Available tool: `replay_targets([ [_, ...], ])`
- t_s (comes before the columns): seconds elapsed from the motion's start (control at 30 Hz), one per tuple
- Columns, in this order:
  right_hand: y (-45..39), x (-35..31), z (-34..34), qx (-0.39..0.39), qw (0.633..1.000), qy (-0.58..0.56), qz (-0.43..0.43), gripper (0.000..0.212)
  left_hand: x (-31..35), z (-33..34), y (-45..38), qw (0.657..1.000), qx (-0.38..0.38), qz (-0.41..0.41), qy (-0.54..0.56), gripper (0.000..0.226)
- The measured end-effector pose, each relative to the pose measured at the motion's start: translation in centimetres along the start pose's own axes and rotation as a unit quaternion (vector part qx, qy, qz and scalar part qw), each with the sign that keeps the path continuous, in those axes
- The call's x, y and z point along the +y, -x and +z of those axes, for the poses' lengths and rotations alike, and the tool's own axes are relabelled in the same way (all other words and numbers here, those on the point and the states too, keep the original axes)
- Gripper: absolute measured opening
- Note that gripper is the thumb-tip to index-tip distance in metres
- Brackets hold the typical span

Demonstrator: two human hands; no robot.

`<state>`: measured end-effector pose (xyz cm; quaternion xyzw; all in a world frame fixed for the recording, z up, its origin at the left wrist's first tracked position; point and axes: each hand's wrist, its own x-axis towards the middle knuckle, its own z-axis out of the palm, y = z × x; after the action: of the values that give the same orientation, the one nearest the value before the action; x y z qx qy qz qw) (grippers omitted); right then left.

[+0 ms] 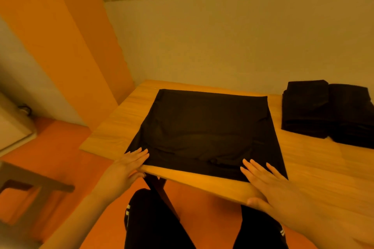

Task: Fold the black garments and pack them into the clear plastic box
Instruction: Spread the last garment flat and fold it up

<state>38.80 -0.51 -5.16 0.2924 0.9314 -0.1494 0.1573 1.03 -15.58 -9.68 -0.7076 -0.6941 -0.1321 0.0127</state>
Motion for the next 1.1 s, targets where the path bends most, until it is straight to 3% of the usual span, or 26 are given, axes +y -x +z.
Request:
replay_targets([
  [0.1, 0.3, 0.1, 0.7, -0.006, 1.000, 0.010, -0.006, 0.112, -0.3, 0.1, 0.4, 0.998, 0.046, -0.022, 0.031, 0.057],
  [0.33, 1.9, 0.1, 0.3, -0.004, 1.000, -0.006, -0.017, 0.099, -1.0, -0.8, 1.5, 0.997, 0.071, -0.024, 0.016, 0.050],
  [0.43, 2.3, 0.0, 1.1, 0.020, 0.999, 0.029, 0.007, 0.110, -1.6, -0.8, 1.9, 0.997, 0.066, -0.019, -0.031, 0.046],
  [0.53, 2.6, 0.4, 2.3, 0.087, 0.993, 0.070, 0.039, 0.099, -1.9, -0.2, 2.5, 0.995, 0.089, -0.038, -0.029, 0.048],
  [0.63, 3.6, 0.6, 3.7, 0.138, 0.988, 0.033, 0.054, 0.076, -1.6, -0.1, 2.5, 0.993, 0.111, -0.044, -0.009, 0.048],
  [0.77, 4.5, 0.6, 4.9, 0.248, 0.969, -0.010, 0.005, 0.069, -1.5, -1.6, 2.2, 0.991, 0.103, -0.050, 0.071, 0.034],
  [0.87, 4.6, 0.7, 3.6, 0.255, 0.964, -0.080, 0.008, 0.067, -0.9, -3.7, 1.6, 0.977, 0.050, -0.160, 0.130, 0.029],
  [0.97, 4.5, 1.4, 1.7, 0.261, 0.941, -0.207, 0.064, 0.068, -0.5, -5.7, -0.1, 0.962, 0.014, -0.193, 0.193, 0.026],
  [1.03, 4.2, 1.5, 0.1, 0.284, 0.913, -0.282, 0.082, 0.051, -0.2, -6.7, -1.5, 0.956, 0.020, -0.200, 0.214, 0.022],
  [1.1, 3.6, 1.5, -1.4, 0.300, 0.884, -0.343, 0.098, 0.004, 0.0, -7.3, -2.9, 0.947, 0.011, -0.215, 0.239, 0.017],
])
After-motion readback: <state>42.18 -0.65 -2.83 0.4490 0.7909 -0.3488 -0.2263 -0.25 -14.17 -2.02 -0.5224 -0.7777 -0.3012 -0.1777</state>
